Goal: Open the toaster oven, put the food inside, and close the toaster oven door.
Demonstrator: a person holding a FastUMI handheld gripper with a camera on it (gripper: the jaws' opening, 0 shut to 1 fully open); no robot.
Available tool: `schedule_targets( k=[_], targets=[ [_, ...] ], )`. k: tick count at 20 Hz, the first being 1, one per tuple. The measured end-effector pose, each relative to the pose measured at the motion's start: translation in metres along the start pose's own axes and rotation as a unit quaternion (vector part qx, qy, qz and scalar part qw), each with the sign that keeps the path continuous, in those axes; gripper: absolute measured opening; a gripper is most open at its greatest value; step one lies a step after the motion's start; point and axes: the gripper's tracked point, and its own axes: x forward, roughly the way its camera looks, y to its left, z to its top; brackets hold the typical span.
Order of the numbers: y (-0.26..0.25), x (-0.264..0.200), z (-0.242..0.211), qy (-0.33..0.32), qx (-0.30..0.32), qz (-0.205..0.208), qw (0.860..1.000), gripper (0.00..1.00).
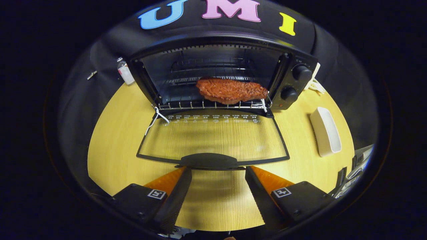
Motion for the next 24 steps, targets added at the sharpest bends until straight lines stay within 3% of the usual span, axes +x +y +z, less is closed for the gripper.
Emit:
schedule_targets(
  k=[16,24],
  targets=[
    [0.001,-0.041,0.069,-0.071,0.02,0.023,0.997,0.99],
    [0.005,-0.054,0.123,-0.135,0.001,0.027,0.991,0.99]
  ],
)
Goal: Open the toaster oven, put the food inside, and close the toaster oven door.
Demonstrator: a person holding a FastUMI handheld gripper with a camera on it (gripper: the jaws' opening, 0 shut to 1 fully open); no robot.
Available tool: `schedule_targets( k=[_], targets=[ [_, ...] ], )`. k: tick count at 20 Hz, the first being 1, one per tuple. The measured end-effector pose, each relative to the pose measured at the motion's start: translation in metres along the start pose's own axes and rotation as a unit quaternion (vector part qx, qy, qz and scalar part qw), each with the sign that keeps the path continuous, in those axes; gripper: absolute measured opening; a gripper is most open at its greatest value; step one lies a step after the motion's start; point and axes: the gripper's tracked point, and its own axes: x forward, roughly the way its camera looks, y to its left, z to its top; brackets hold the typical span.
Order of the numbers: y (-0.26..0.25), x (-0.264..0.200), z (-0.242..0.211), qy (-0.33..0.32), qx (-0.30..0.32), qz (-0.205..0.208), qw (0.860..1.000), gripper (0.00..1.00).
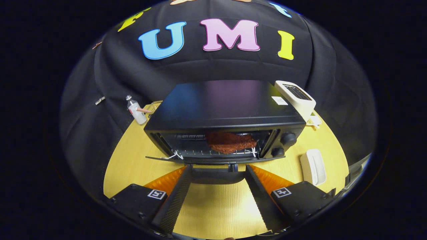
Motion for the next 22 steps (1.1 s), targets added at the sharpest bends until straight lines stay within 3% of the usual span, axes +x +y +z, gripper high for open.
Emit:
schedule_targets(
  k=[9,15,22],
  targets=[
    [-0.005,0.02,0.026,-0.031,-0.006,0.022,0.999,1.0],
    [-0.023,-0.004,0.045,-0.077,-0.041,0.006,0.996,0.99],
    [-0.043,-0.053,0.115,-0.17,-0.062,-0.006,0.984,0.99]
  ],
)
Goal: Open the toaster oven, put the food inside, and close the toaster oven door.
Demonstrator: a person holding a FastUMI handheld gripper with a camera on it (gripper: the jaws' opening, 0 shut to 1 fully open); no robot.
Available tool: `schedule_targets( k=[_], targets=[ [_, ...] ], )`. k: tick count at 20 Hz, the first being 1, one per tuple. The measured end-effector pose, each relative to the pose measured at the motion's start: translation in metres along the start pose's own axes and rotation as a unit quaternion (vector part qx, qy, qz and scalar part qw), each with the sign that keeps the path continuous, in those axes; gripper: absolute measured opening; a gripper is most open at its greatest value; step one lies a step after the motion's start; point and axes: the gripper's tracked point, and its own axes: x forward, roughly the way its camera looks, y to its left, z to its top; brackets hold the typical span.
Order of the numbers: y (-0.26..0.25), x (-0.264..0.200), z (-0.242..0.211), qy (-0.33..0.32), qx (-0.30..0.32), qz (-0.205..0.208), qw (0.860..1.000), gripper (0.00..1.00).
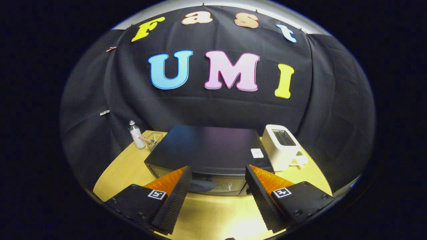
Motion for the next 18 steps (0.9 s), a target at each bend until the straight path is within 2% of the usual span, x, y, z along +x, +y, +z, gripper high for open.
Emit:
schedule_targets(
  k=[6,12,18],
  targets=[
    [-0.014,-0.032,0.071,-0.074,0.014,-0.005,0.997,0.99],
    [-0.029,-0.068,0.133,-0.149,0.014,-0.014,0.989,0.99],
    [-0.047,-0.088,0.158,-0.188,0.021,-0.033,0.981,0.99]
  ],
)
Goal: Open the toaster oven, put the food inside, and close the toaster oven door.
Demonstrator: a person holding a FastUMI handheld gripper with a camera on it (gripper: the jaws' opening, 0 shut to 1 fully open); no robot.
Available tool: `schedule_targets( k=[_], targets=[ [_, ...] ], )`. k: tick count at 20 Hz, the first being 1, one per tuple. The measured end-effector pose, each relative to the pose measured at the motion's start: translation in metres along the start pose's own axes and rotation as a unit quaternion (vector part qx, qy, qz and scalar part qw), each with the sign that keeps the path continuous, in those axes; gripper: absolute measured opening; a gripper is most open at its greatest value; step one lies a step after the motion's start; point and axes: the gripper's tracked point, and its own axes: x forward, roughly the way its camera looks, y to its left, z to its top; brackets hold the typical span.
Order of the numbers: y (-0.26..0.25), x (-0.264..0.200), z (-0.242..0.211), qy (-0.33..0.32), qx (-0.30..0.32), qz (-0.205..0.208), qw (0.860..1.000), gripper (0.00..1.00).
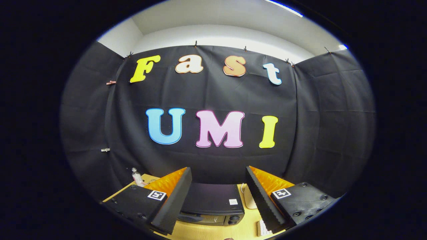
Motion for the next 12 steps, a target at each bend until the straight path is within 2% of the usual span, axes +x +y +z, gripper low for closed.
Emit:
schedule_targets(
  k=[12],
  targets=[
    [-0.011,0.001,-0.023,0.019,-0.006,-0.018,1.0,0.99]
  ],
)
